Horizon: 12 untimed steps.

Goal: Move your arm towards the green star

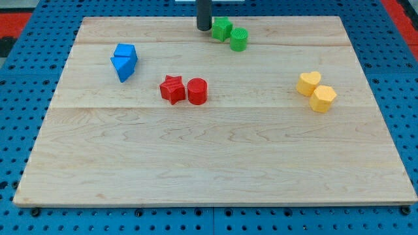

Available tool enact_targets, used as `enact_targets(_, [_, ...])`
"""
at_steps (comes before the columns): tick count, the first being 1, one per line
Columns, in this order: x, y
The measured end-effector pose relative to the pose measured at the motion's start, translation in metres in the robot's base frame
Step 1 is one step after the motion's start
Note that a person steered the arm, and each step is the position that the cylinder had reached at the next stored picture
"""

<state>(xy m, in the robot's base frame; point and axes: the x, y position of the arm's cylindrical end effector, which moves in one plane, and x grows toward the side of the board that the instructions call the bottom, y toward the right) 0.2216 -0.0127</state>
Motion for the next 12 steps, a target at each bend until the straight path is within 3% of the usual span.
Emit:
enact_targets(2, [0.002, 0.005])
enact_targets(4, [0.063, -0.051])
enact_targets(5, [0.077, -0.053])
enact_targets(12, [0.081, -0.046])
